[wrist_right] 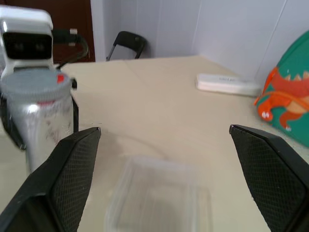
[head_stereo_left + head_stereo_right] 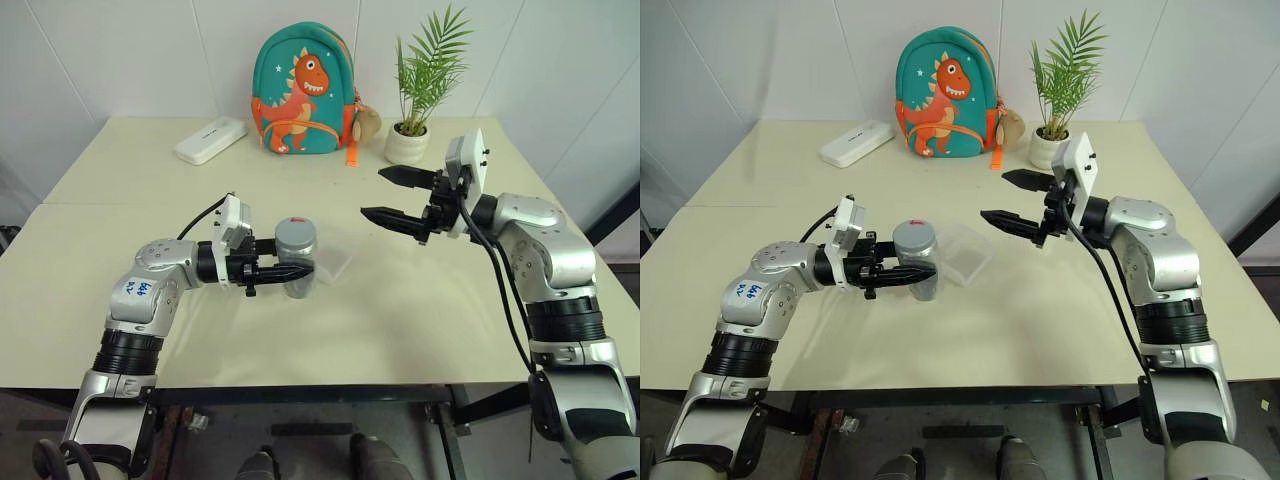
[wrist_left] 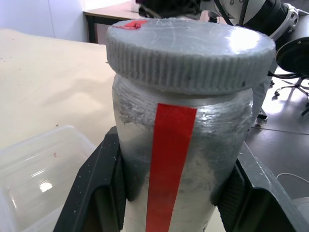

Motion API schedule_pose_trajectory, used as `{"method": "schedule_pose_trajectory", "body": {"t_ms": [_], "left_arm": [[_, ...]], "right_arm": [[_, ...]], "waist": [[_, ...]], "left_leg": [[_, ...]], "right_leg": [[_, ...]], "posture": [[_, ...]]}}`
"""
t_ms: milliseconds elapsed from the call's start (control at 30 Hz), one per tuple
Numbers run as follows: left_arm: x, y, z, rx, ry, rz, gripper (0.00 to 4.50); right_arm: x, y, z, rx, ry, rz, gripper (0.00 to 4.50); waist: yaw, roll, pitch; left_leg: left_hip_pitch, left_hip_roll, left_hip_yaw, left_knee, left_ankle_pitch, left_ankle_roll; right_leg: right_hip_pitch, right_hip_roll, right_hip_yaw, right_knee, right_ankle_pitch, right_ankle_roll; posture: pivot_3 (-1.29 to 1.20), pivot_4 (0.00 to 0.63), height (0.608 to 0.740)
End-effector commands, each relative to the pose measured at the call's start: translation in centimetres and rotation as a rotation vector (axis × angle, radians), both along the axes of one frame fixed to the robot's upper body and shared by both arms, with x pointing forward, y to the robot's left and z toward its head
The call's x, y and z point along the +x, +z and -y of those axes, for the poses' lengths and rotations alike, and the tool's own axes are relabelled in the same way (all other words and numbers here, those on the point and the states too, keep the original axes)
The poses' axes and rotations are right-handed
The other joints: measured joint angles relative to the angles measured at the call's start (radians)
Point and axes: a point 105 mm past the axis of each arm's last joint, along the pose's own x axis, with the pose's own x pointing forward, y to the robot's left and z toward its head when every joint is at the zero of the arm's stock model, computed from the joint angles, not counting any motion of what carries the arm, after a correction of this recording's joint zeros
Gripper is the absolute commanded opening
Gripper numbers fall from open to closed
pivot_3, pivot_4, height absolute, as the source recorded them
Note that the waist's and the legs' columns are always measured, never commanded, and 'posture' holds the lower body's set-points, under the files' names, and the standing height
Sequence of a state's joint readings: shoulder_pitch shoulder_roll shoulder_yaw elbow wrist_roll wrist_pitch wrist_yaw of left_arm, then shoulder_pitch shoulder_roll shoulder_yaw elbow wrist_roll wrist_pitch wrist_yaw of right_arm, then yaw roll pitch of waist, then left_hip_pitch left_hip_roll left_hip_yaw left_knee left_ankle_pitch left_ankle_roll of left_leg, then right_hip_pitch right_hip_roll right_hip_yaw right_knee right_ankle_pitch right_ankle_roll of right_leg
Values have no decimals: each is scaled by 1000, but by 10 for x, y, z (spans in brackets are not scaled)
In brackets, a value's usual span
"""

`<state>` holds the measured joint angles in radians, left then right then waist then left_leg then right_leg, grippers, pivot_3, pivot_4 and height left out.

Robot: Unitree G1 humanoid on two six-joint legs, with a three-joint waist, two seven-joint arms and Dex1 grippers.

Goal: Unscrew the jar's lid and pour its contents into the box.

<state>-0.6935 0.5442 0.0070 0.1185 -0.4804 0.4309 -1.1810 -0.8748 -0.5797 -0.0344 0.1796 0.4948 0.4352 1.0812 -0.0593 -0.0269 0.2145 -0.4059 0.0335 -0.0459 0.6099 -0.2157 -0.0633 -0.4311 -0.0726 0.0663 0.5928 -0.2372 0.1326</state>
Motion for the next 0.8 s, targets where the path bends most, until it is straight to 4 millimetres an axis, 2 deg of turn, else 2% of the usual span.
{"method": "schedule_pose_trajectory", "body": {"t_ms": [33, 133, 267, 433, 633, 800], "left_arm": [[-6, 11, -2, -7, -10, 56, 1935], [-6, 10, -3, -4, -9, 55, 1935], [-6, 9, -2, -2, -10, 52, 1935], [-8, 5, 1, -4, -21, 39, 1935], [-7, 5, 4, -8, -25, 39, 1935], [-7, 5, 3, -6, -24, 40, 1935]], "right_arm": [[-13, 28, -1, 60, 60, 48, 4482], [-24, 37, -23, 129, 140, 41, 4482], [-32, 40, -59, 184, 184, 37, 4482], [-53, 27, -104, 136, 283, 22, 4482], [-56, 16, -121, 71, 303, 24, 4482], [-50, 11, -130, 38, 271, 29, 4482]], "waist": [[0, 0, 0], [-1, 0, 0], [0, 0, 0], [4, 0, 0], [6, 0, 0], [1, 0, 0]], "left_leg": [[0, 0, 0, 0, 0, 0], [0, 0, 0, 1, 0, 0], [0, 0, 0, 0, 0, 0], [0, 0, 0, 0, 0, 0], [0, 0, 0, 1, 0, 0], [0, 0, 0, 0, 0, 0]], "right_leg": [[0, 0, 0, 0, 0, 0], [0, 0, 0, 0, 0, 0], [0, 0, 0, 1, 0, 0], [0, 0, 0, 0, 0, 0], [0, 0, 0, 0, 0, 0], [0, 0, 0, 0, 0, -1]], "posture": [[0, 150, 740], [0, 150, 740], [0, 150, 740], [0, 150, 740], [0, 150, 740], [0, 150, 740]]}}
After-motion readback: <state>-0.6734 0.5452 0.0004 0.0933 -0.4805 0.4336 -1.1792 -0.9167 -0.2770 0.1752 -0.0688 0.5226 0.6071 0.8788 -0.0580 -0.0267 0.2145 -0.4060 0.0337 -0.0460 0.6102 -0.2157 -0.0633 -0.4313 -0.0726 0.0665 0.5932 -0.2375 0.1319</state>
